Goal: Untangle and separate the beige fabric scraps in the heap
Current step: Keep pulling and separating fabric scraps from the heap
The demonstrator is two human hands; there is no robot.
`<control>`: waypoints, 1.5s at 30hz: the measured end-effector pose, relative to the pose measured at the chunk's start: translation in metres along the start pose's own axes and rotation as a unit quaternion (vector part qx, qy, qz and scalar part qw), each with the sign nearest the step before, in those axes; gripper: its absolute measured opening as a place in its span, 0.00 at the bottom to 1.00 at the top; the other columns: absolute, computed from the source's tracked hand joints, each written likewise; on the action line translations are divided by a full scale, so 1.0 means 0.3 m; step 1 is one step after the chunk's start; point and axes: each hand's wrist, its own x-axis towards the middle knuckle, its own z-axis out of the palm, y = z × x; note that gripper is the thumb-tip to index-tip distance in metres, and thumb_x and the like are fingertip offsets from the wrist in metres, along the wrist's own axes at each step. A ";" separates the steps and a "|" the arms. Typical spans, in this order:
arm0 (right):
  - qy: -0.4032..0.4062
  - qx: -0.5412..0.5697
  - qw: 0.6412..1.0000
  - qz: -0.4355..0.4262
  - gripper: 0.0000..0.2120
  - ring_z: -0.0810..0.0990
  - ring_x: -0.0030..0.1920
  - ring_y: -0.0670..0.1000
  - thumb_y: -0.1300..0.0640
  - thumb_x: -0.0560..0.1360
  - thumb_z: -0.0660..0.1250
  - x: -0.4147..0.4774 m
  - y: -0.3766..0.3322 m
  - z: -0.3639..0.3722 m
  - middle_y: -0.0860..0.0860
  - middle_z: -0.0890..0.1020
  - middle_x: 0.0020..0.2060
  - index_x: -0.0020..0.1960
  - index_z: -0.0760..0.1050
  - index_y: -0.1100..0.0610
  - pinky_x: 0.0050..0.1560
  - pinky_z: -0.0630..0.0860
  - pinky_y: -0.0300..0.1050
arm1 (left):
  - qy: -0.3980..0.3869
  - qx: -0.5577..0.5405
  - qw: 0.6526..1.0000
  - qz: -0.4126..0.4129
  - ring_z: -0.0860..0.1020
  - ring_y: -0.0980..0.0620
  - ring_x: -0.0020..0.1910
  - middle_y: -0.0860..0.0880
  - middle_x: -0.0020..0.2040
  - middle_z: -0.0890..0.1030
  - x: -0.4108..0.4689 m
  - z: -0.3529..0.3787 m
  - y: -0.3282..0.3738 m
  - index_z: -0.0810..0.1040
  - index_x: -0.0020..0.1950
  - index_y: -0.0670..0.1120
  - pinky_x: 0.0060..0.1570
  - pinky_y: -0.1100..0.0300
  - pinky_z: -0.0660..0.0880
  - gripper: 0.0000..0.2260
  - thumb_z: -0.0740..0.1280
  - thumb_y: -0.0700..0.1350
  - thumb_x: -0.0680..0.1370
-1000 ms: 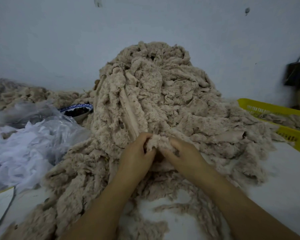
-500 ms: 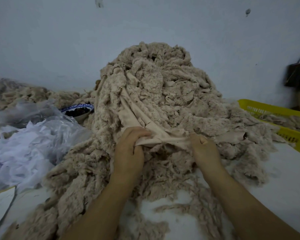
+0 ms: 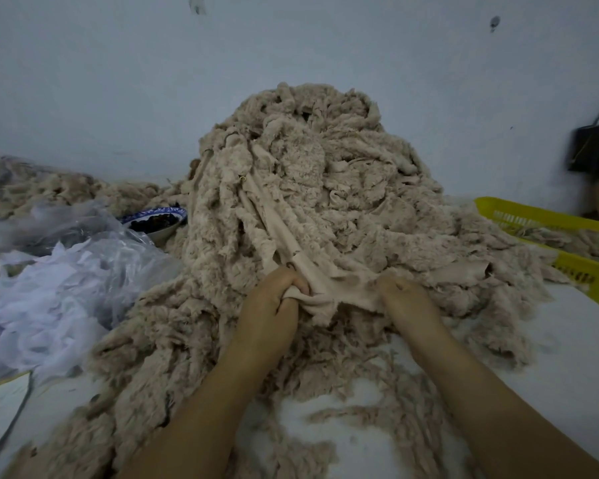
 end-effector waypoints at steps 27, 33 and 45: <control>-0.031 0.380 0.918 0.105 0.12 0.78 0.28 0.50 0.51 0.84 0.58 0.049 -0.041 -0.009 0.52 0.82 0.32 0.57 0.77 0.55 0.21 0.71 0.38 | 0.017 -0.059 0.997 -0.035 0.69 0.58 0.27 0.53 0.31 0.74 0.009 -0.012 -0.015 0.75 0.35 0.51 0.27 0.62 0.69 0.11 0.58 0.40 0.73; -0.008 0.400 0.908 0.119 0.16 0.79 0.36 0.52 0.49 0.83 0.59 0.075 -0.034 -0.031 0.54 0.83 0.40 0.60 0.79 0.58 0.37 0.72 0.47 | -0.035 0.058 0.993 -0.100 0.79 0.53 0.35 0.50 0.38 0.80 0.025 -0.037 -0.033 0.78 0.38 0.56 0.34 0.57 0.80 0.12 0.58 0.45 0.78; -0.360 0.238 0.901 0.035 0.20 0.68 0.19 0.43 0.44 0.73 0.67 -0.056 -0.059 0.028 0.50 0.77 0.27 0.54 0.78 0.60 0.18 0.59 0.32 | -0.085 -0.644 0.700 -0.297 0.69 0.60 0.23 0.51 0.34 0.80 0.049 0.005 -0.008 0.84 0.51 0.42 0.24 0.70 0.68 0.11 0.65 0.47 0.79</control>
